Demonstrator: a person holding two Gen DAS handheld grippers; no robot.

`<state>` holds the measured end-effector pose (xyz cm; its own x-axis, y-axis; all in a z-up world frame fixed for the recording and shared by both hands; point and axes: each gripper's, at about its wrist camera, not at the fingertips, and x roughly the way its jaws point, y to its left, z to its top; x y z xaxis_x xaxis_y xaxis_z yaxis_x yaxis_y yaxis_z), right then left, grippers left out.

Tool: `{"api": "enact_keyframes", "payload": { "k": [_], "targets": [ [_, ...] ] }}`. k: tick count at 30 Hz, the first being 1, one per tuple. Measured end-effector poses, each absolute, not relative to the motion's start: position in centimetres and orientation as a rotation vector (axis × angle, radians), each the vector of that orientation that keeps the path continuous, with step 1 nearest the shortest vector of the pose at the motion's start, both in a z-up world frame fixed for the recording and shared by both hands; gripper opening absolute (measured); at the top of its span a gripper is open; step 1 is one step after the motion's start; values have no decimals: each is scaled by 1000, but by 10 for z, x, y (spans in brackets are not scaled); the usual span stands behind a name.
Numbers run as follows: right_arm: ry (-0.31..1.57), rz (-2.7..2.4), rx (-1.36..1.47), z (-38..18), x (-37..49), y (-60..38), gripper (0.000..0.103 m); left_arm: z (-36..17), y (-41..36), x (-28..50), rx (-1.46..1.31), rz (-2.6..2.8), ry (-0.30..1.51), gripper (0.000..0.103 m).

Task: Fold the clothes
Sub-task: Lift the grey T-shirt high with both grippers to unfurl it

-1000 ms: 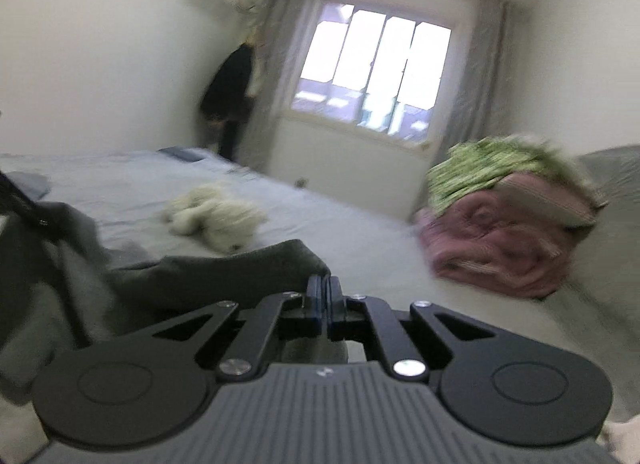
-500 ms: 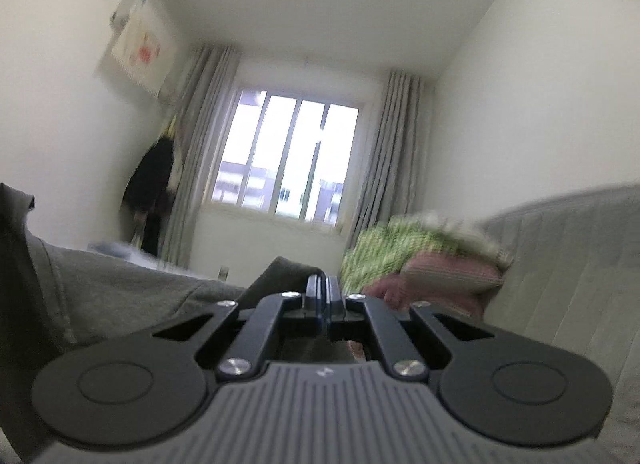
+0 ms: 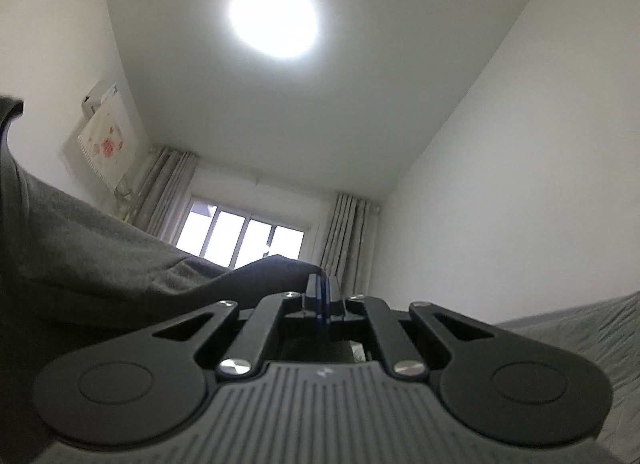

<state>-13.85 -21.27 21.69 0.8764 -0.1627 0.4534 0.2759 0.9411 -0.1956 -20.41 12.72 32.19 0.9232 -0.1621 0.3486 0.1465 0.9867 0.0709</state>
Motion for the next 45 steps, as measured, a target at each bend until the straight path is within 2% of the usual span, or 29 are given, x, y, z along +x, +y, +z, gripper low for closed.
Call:
{"api": "enact_keyframes", "payload": {
  "k": [4, 13, 20, 28, 34, 37, 40, 42, 44, 45],
  "targets": [
    [-447, -245, -260, 213, -129, -218, 3, 308, 117, -180, 92, -158, -350, 2],
    [-173, -265, -253, 136, -22, -247, 2, 217, 76, -42, 196, -120, 15, 3],
    [24, -316, -278, 87, 86, -261, 2, 161, 20, 66, 366, -120, 177, 3],
    [160, -331, -289, 59, 106, -266, 2, 101, 7, 123, 481, -118, 302, 3],
    [312, -318, -298, 9, 131, -257, 2, 40, 7, 157, 582, -164, 442, 4],
    [398, -333, -306, -23, 140, -260, 2, 22, 7, 175, 535, -182, 529, 10],
    [457, -364, -299, -44, 143, -268, 2, 14, 10, 186, 453, -174, 589, 29],
    [490, -385, -292, -52, 145, -274, 2, 15, 15, 183, 419, -159, 586, 35],
    [502, -414, -281, -54, 150, -281, 1, 16, 26, 175, 408, -146, 580, 50],
    [506, -444, -287, -55, 151, -284, 0, 15, 34, 171, 398, -150, 595, 53]
  ]
}}
